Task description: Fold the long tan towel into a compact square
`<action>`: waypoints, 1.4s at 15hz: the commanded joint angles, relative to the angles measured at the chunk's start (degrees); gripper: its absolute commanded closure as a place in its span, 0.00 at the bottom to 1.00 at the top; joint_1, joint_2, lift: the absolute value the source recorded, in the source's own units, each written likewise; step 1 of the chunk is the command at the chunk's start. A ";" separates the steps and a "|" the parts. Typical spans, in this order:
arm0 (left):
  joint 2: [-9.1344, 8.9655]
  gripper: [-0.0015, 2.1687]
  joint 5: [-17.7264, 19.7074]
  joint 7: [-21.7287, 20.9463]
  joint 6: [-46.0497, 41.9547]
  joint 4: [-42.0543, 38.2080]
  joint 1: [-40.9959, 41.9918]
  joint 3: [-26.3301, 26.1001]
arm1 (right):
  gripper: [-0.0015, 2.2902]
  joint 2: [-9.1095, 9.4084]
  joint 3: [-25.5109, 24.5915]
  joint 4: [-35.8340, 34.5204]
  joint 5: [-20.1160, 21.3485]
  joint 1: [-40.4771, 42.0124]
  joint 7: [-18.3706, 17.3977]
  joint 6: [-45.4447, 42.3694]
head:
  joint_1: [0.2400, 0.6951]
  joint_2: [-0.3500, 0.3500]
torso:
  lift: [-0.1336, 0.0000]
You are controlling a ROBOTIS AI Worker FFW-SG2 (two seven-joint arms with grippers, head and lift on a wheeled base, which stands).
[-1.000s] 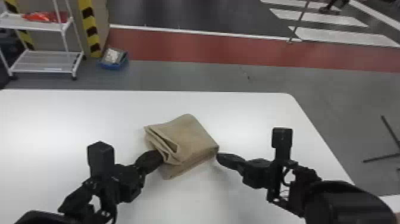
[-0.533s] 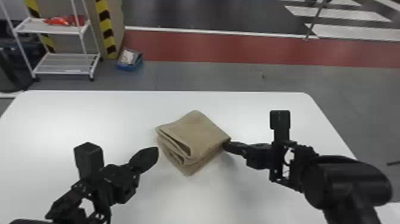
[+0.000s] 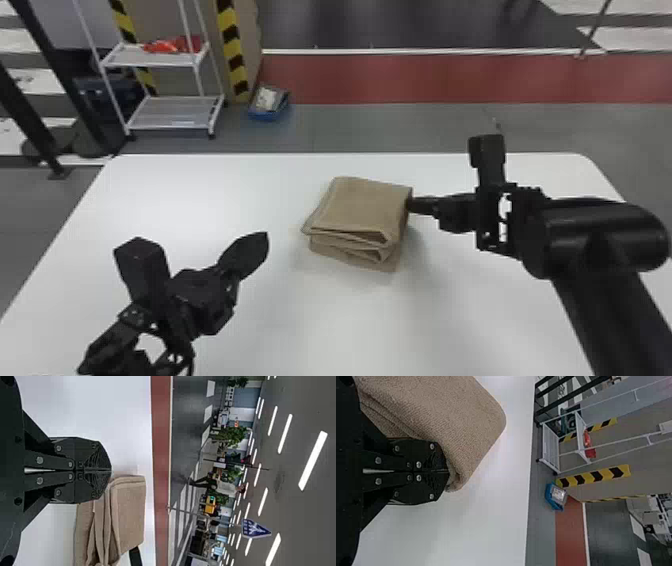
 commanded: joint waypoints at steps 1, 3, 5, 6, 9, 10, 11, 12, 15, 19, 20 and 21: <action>-0.08 0.92 0.00 -0.02 -0.43 0.35 0.10 -0.34 | 0.95 1.17 1.91 2.17 1.41 -1.48 0.72 -4.65 | 1.00 0.55 | 0.08; -0.16 0.92 0.00 -0.11 -1.13 0.96 0.02 -0.25 | 0.95 2.40 3.93 5.68 2.38 -3.68 2.03 -9.74 | 1.00 0.57 | 0.08; -0.16 0.92 0.00 -0.19 -1.66 1.49 -0.07 -0.34 | 0.95 3.72 4.46 7.44 2.90 -5.09 2.56 -10.45 | 1.00 0.60 | 0.08; -0.16 0.92 0.00 -0.19 -1.66 1.75 -0.07 -0.25 | 0.95 4.07 4.55 7.53 3.26 -5.09 2.65 -10.10 | 1.00 0.62 | 0.08; 0.01 0.92 0.00 -0.19 -1.66 2.90 -1.13 -0.07 | 0.95 3.89 3.23 7.27 3.17 -3.94 2.65 -9.74 | 1.00 0.65 | 0.08; 0.01 0.92 0.00 -0.19 -1.66 3.07 -1.48 -0.07 | 0.95 3.63 2.35 6.65 2.82 -2.89 2.91 -9.57 | 1.00 0.65 | 0.08; 0.01 0.92 0.00 -0.19 -1.66 3.34 -1.83 -0.16 | 0.95 3.28 1.30 3.40 2.38 -0.95 3.44 -8.51 | 1.00 0.64 | 0.08; -0.08 0.92 -0.09 0.24 -1.66 3.60 -2.27 -0.51 | 0.95 2.84 -0.37 -1.26 2.29 1.68 3.44 -7.46 | 1.00 0.64 | 0.08; -0.08 0.91 -0.36 3.06 -1.83 4.22 -3.68 -2.18 | 0.57 0.73 -4.68 -13.30 2.38 9.07 3.44 -7.64 | 1.00 0.59 | 0.08; 0.10 0.05 -1.50 5.87 -8.51 5.53 -4.47 -3.94 | 0.00 -1.56 -10.48 -23.94 1.32 18.73 3.79 -17.30 | 1.00 0.51 | 0.08; 0.01 0.00 -2.11 6.84 -10.98 5.45 -4.47 -3.94 | 0.01 -1.56 -11.97 -25.17 0.09 20.84 3.97 -20.82 | 1.00 0.49 | 0.08; 0.10 0.00 -2.99 8.95 -14.49 5.53 -4.20 -4.47 | 0.02 -1.56 -13.12 -25.78 -0.70 23.13 3.88 -24.33 | 1.00 0.46 | 0.08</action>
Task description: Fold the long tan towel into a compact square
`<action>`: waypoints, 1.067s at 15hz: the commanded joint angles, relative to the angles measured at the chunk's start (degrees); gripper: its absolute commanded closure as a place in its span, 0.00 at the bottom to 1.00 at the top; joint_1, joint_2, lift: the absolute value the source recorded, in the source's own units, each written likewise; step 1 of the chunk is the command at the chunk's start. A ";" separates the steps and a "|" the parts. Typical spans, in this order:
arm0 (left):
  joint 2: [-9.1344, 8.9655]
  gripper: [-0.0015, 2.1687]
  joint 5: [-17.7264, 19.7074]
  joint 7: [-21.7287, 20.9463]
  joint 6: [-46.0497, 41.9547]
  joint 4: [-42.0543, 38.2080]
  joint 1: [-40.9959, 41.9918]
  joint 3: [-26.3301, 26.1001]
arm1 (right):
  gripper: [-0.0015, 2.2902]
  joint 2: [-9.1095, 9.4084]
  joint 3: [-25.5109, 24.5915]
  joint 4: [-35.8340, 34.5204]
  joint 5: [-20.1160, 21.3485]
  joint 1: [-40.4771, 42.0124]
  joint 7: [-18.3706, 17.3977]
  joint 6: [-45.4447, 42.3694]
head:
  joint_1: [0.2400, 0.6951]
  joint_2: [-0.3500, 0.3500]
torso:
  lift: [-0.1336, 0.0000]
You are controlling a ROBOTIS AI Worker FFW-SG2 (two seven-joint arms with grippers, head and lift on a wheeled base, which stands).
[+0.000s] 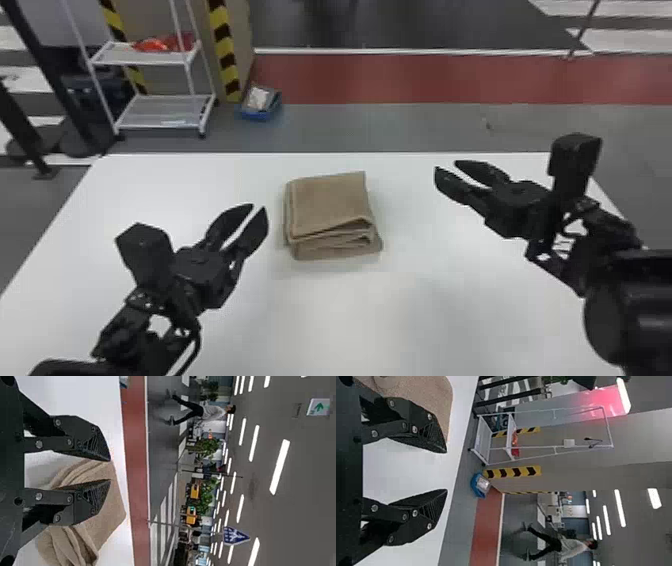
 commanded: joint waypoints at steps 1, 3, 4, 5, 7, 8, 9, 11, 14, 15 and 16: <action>0.05 0.01 -2.16 2.95 -6.75 0.06 0.58 -0.90 | 0.02 0.12 -2.94 -1.76 -2.79 5.14 -0.05 -7.11 | 1.00 0.45 | 0.08; -0.13 0.01 -2.68 6.11 -15.01 0.85 1.55 -1.77 | 0.02 0.12 -5.57 -1.94 -7.27 7.95 -0.05 -9.22 | 1.00 0.44 | 0.08; -0.13 0.01 -3.21 7.78 -17.12 1.03 1.81 -2.57 | 0.02 0.12 -6.45 -2.55 -8.24 9.80 -0.05 -10.45 | 1.00 0.44 | 0.08; -0.13 0.01 -5.23 10.69 -18.00 0.94 2.16 -3.80 | 0.02 0.47 -6.98 -3.17 -9.03 12.35 -0.67 -13.62 | 1.00 0.43 | 0.08; -0.13 0.02 -7.25 13.85 -19.06 0.85 3.04 -4.15 | 0.02 1.79 -6.63 -3.43 -11.84 14.90 -2.16 -16.26 | 1.00 0.40 | 0.08; -0.04 0.02 -7.17 13.67 -19.76 0.76 3.83 -3.27 | 0.02 2.67 -5.66 -4.14 -11.84 16.48 -3.21 -17.13 | 1.00 0.39 | 0.08; 0.14 0.02 -6.99 13.23 -19.93 0.50 4.54 -2.21 | 0.02 2.85 -4.52 -5.54 -11.84 18.41 -5.68 -18.01 | 1.00 0.39 | 0.08; 0.14 0.02 -5.76 10.42 -18.88 -1.52 6.73 0.86 | 0.02 3.20 -2.50 -7.39 -11.75 22.10 -9.98 -21.35 | 1.00 0.41 | 0.08; 0.31 0.02 -4.97 8.93 -13.61 -5.13 8.14 4.11 | 0.02 5.40 -1.27 -8.97 -10.70 23.51 -11.12 -21.35 | 1.00 0.48 | 0.08; 0.49 0.02 -4.79 7.87 -11.67 -5.57 8.05 4.64 | 0.02 6.01 -0.92 -9.50 -9.38 23.77 -11.39 -21.18 | 1.00 0.50 | 0.08; 0.58 0.02 -4.53 8.05 -10.97 -5.74 7.88 4.82 | 0.02 6.54 -0.74 -10.20 -8.24 24.21 -11.92 -21.00 | 1.00 0.52 | 0.08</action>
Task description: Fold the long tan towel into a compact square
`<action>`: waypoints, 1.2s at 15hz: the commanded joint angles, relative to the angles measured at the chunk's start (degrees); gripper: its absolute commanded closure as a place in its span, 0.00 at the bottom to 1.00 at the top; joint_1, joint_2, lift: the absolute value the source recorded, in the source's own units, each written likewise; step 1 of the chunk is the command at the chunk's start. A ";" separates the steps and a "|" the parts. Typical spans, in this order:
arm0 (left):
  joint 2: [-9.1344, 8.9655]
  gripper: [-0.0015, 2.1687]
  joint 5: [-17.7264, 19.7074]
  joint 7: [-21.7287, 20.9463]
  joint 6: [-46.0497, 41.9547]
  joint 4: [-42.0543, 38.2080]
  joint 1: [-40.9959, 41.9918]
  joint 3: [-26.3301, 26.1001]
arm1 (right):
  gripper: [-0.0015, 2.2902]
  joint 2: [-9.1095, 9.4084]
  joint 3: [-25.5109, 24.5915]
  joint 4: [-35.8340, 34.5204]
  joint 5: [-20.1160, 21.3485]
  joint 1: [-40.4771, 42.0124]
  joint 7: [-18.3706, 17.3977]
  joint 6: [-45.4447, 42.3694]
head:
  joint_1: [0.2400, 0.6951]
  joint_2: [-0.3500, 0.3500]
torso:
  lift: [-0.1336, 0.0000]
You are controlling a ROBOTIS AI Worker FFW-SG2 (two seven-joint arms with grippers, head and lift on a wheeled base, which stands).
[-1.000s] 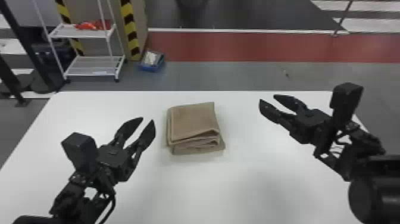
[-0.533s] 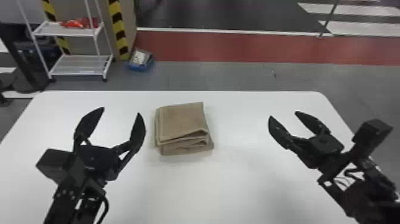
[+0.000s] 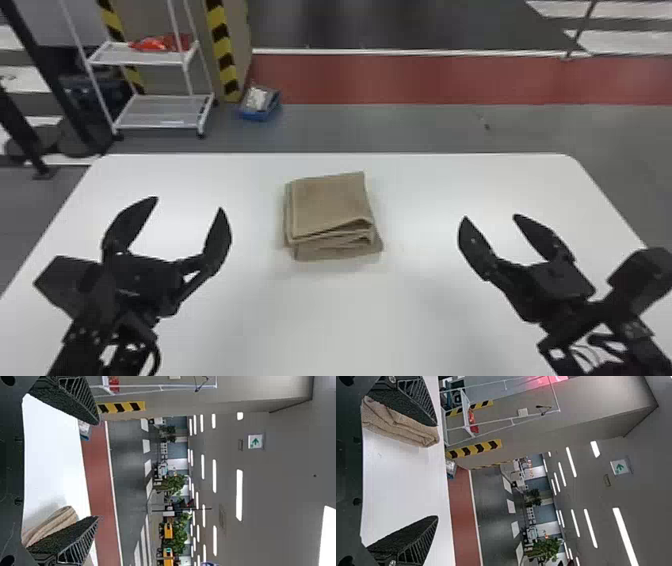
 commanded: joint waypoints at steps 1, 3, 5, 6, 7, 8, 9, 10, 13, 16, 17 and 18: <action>0.19 0.02 0.34 0.51 1.51 -0.40 -0.23 0.97 | 0.02 1.30 1.00 -1.94 2.81 1.29 -0.89 0.18 | 1.00 0.53 | 0.08; 0.19 0.02 0.86 0.77 1.51 -0.49 -0.32 1.58 | 0.02 2.00 1.79 -3.52 4.66 2.16 -1.24 0.18 | 1.00 0.56 | 0.08; 0.19 0.02 1.13 1.48 1.51 -0.49 -0.32 1.76 | 0.02 2.27 3.03 -4.32 6.85 2.60 -1.86 0.18 | 1.00 0.59 | 0.08; 0.19 0.02 1.13 1.65 1.51 -0.49 -0.15 1.85 | 0.02 2.53 3.29 -4.58 7.12 2.69 -1.86 0.18 | 1.00 0.59 | 0.08; 0.19 0.02 1.13 1.56 1.51 -0.49 0.03 2.11 | 0.02 2.62 3.38 -4.76 7.38 2.78 -1.86 0.18 | 1.00 0.61 | 0.08; 0.10 0.02 1.22 1.56 1.51 -0.49 0.03 2.20 | 0.02 2.62 3.46 -4.84 7.56 2.96 -1.86 0.18 | 1.00 0.62 | 0.08; 0.10 0.02 1.22 1.56 1.51 -0.49 0.12 2.38 | 0.02 2.62 3.46 -4.84 7.56 3.04 -1.86 0.18 | 1.00 0.63 | 0.08; 0.19 0.02 1.22 1.56 1.51 -0.58 0.20 2.46 | 0.02 2.62 3.46 -4.93 7.56 3.04 -1.77 0.35 | 1.00 0.63 | 0.08; 0.19 0.04 1.66 1.48 1.86 -0.75 0.20 2.46 | 0.03 2.53 3.38 -5.90 7.47 3.75 -1.77 0.71 | 1.00 0.64 | 0.08; 0.10 0.04 1.92 1.39 2.56 -1.02 -0.15 2.02 | 0.03 2.44 3.29 -6.25 7.47 4.01 -1.68 0.71 | 1.00 0.64 | 0.08; 0.10 0.04 2.01 1.39 2.74 -1.02 -0.23 2.02 | 0.03 2.35 3.38 -6.25 7.47 4.01 -1.68 0.71 | 1.00 0.63 | 0.08; 0.10 0.04 2.01 1.48 2.74 -1.02 -0.23 2.02 | 0.03 2.35 3.38 -6.25 7.38 4.10 -1.68 0.71 | 1.00 0.63 | 0.08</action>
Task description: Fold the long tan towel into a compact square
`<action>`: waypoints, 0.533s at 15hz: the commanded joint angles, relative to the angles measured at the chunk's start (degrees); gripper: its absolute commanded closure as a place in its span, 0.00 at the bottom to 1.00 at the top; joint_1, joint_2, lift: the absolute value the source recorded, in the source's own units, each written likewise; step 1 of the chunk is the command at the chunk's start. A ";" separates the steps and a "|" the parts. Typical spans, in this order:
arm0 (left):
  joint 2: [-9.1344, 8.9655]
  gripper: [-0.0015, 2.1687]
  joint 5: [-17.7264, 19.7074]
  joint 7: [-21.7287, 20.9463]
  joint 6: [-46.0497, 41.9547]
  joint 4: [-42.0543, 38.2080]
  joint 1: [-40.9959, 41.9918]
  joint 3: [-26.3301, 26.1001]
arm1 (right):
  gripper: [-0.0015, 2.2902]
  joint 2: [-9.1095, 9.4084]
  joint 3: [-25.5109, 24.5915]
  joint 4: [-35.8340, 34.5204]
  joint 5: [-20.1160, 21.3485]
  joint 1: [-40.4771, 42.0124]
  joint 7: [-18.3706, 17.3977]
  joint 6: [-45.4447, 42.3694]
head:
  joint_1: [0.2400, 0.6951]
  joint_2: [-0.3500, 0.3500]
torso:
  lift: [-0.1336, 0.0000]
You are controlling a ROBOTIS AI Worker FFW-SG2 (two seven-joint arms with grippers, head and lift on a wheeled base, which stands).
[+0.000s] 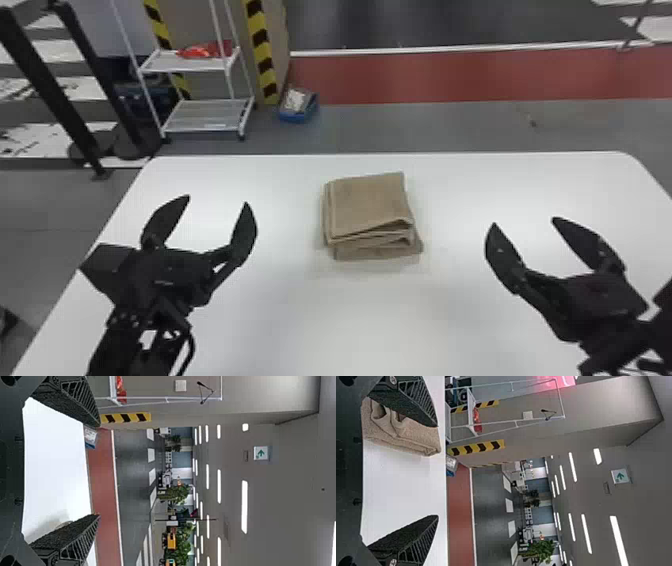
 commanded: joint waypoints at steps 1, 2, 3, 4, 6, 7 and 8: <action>0.00 0.04 0.04 0.04 0.08 -0.01 -0.12 -0.11 | 0.03 -0.12 0.04 -0.03 -0.16 0.15 0.02 0.00 | 1.00 0.63 | 0.08; 0.00 0.04 -0.05 0.04 0.25 0.08 -0.12 -0.11 | 0.03 -0.12 0.12 -0.21 -0.24 0.15 -0.07 0.00 | 1.00 0.63 | 0.08; -0.09 0.04 -0.05 -0.05 0.25 0.34 -0.21 -0.11 | 0.03 -0.12 0.04 -0.30 -0.51 0.15 0.02 0.00 | 1.00 0.63 | 0.08; -0.09 0.04 -0.05 0.04 0.25 0.43 -0.30 -0.20 | 0.04 -0.12 0.12 -0.39 -0.68 0.15 -0.07 0.00 | 1.00 0.63 | 0.08; -0.09 0.04 0.04 0.04 0.25 0.43 -0.30 -0.11 | 0.04 -0.21 0.12 -0.30 -0.77 0.07 -0.07 0.35 | 1.00 0.63 | 0.08; 0.00 0.04 0.48 0.04 0.25 0.43 -0.30 -0.02 | 0.04 -0.38 0.12 -0.30 -1.56 -0.02 -0.07 2.11 | 1.00 0.63 | 0.08; -0.09 0.04 0.48 0.04 0.25 0.43 -0.39 -0.02 | 0.04 -0.47 0.12 -0.39 -2.27 -0.20 -0.16 3.34 | 1.00 0.63 | 0.08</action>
